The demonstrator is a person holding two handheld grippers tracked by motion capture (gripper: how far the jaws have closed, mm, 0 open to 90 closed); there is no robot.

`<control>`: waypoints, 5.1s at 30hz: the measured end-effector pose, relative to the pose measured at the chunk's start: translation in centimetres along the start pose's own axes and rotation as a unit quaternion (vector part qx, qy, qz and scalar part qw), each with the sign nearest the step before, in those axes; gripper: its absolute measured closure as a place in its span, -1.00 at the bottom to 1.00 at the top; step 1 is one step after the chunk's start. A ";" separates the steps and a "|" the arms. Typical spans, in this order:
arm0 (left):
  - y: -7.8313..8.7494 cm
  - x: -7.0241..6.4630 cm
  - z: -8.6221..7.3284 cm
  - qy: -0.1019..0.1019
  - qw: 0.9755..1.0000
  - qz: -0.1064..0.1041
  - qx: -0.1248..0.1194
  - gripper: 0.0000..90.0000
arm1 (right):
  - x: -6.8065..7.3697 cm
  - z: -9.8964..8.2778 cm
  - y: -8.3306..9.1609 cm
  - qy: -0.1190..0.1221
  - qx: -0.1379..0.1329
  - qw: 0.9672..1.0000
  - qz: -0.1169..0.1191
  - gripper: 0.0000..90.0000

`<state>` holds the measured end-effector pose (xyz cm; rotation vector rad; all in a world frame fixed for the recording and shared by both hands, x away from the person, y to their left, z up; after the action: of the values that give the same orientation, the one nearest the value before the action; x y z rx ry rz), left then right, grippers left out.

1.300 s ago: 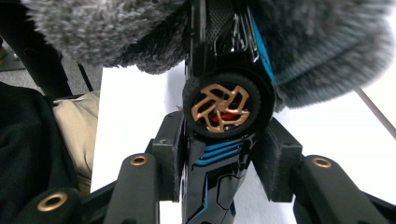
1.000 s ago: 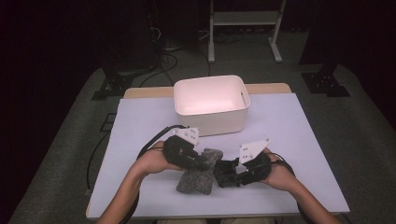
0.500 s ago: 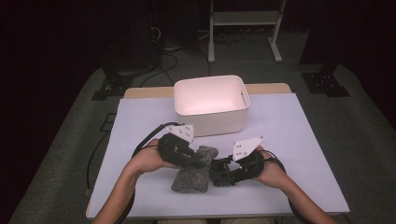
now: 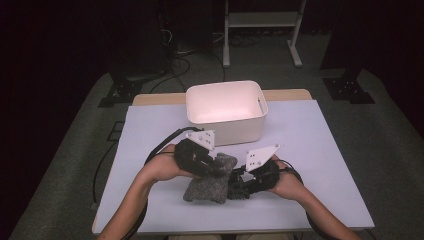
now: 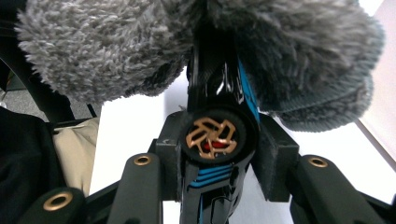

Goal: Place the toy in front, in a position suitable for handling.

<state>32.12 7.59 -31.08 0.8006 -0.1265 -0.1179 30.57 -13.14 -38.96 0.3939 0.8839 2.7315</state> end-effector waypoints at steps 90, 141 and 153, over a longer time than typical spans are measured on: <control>-1.3 0.1 -1.2 0.007 0.999 -0.003 -0.038 0.73 | 0.0 0.2 1.5 0.019 0.087 0.995 -0.040 0.28; -0.6 0.1 -2.0 0.020 0.999 0.011 -0.035 0.73 | 1.3 1.1 0.9 0.009 0.061 0.997 -0.053 0.39; -1.7 0.3 -2.2 0.023 0.998 -0.007 -0.053 0.72 | 0.9 0.0 1.6 0.005 0.073 0.996 -0.044 0.41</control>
<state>32.71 7.95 -33.76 0.6984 -0.0705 -0.1180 29.55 -14.10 -37.89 0.3588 1.0801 2.6014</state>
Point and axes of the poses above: each handheld gripper's, and its own axes: y roughly backward along the jaws, z roughly out of its top, x roughly to its left, the point moved 1 cm from there along -y, roughly forward along the jaws, and after that the axes turned 14 degrees about -y, right-handed, at the moved point
